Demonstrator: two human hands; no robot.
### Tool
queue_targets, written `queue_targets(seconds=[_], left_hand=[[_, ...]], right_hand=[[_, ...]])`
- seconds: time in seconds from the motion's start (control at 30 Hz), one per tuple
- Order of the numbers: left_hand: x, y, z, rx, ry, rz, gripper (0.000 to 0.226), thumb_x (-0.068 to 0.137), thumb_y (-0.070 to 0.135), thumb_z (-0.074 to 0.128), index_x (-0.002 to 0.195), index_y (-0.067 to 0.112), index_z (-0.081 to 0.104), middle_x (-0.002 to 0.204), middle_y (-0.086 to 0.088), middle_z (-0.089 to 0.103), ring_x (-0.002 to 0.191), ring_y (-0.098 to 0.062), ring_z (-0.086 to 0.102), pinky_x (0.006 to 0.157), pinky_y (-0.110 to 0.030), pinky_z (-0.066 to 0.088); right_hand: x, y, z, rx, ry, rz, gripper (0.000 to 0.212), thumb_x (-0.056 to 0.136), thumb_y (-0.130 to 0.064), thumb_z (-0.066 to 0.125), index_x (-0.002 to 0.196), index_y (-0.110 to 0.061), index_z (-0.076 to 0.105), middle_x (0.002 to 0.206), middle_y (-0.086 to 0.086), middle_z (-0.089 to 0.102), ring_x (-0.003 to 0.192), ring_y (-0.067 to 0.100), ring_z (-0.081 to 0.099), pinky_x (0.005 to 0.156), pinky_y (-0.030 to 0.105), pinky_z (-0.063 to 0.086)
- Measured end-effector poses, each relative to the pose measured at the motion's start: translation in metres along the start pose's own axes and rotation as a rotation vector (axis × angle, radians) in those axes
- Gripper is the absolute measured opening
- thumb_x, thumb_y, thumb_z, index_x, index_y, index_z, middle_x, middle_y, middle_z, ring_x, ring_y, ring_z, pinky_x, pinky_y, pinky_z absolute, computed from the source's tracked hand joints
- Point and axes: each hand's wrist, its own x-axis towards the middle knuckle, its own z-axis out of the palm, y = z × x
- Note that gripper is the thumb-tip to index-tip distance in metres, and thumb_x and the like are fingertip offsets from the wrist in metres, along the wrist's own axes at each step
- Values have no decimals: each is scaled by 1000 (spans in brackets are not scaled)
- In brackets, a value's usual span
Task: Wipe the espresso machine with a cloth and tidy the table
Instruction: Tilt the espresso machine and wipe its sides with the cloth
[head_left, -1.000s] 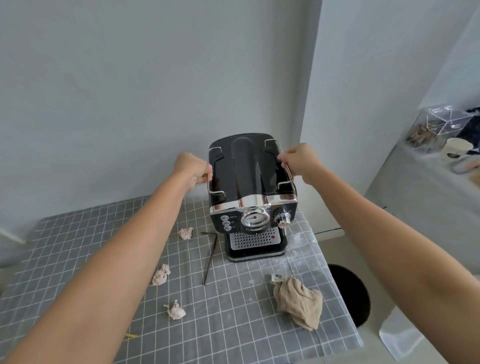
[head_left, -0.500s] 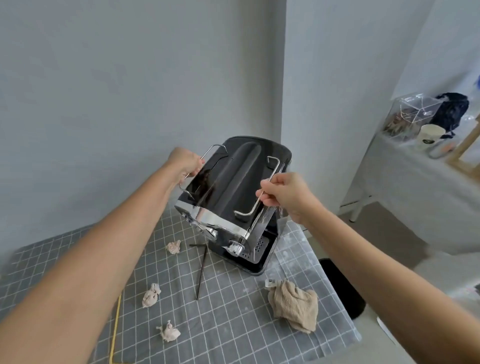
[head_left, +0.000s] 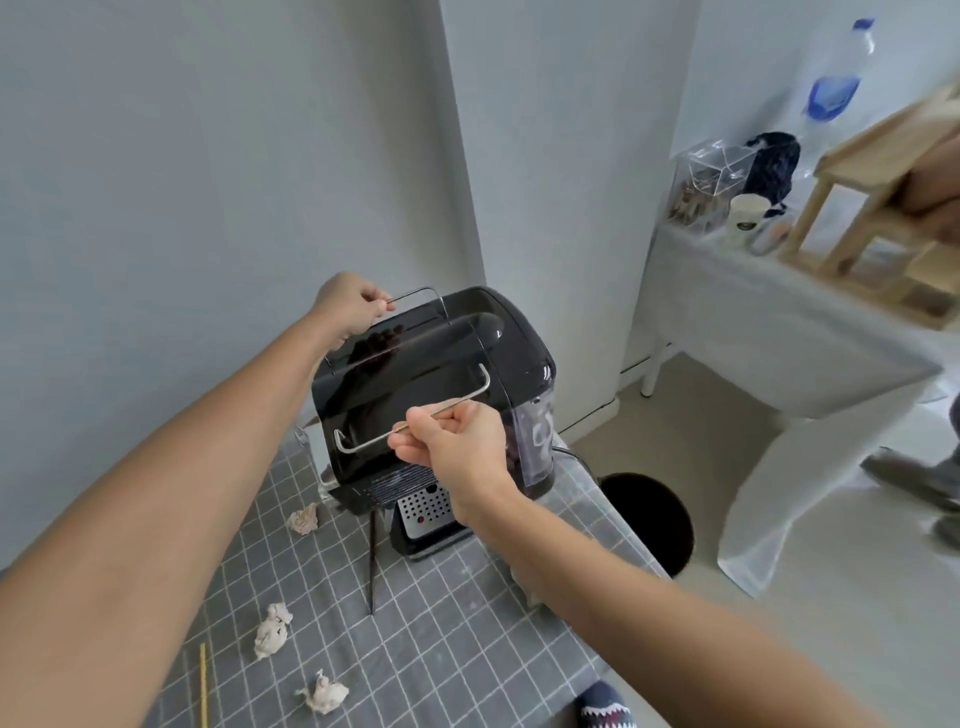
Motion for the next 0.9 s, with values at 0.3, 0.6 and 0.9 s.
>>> queue_targets(seconds=[0.3,0.6,0.9], left_hand=[[-15,-4,2,131,68,125,21,92,10,55,106,8,71,110,-9,70,104,-24,62,89,-22,40],[-118,15,35,262,-204,531,54,99,50,21,150,33,18,160,-3,10,148,-20,5,116,-52,6],[-145,14,52,661,-42,678,56,97,55,19,150,39,12,161,2,8,148,-22,1,115,-55,5]], right_hand=[[-17,10,-5,-138,-3,-98,15,95,-15,61,94,-1,65,85,14,75,77,21,75,68,32,62],[-32,130,-144,-1128,158,-324,17,95,-22,54,86,-35,62,82,-12,72,74,9,67,94,28,46],[11,170,-204,-1700,-200,-343,62,92,-33,59,146,-47,32,156,-2,38,135,30,42,107,46,27]])
